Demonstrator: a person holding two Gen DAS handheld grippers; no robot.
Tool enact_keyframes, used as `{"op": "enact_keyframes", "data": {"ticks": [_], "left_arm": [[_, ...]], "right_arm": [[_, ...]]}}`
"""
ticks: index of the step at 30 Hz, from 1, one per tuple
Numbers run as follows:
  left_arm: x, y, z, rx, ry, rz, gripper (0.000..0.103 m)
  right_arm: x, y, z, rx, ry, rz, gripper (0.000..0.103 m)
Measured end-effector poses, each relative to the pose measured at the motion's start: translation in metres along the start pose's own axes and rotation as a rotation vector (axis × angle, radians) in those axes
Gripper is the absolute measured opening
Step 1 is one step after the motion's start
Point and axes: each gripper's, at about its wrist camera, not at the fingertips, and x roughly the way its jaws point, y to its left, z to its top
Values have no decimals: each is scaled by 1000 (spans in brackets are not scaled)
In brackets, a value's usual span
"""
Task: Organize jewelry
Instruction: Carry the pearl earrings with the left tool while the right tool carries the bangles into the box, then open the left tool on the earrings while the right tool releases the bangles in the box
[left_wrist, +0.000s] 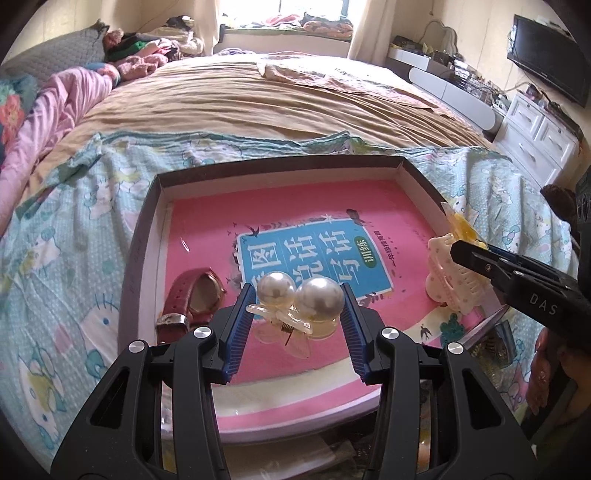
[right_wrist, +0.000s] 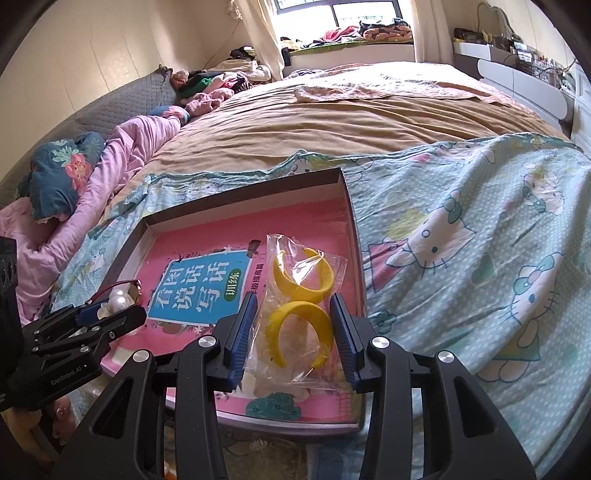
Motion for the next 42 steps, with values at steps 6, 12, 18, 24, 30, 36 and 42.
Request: {"op": "enact_keyframes", "data": {"ticks": [6, 12, 18, 24, 30, 36, 42], "left_arm": [[0, 0, 2, -5, -12, -21, 38], [0, -3, 2, -8, -20, -49, 41], [-1, 0, 2, -14, -23, -64, 53], [-10, 4, 3, -37, -24, -76, 67], [-25, 6, 4, -54, -38, -87, 76], [-45, 4, 4, -52, -62, -98, 87], [-65, 0, 6, -48, -95, -104, 93]], "right_arm": [[2, -1, 1, 20, -2, -23, 41], [-3, -2, 2, 19, -12, -40, 42], [-16, 3, -1, 6, -31, -51, 56], [-33, 9, -3, 5, -57, -51, 78], [-53, 14, 0, 0, -100, -48, 87], [-69, 19, 1, -9, -121, -37, 87], [-85, 25, 2, -24, -143, -32, 87]]}}
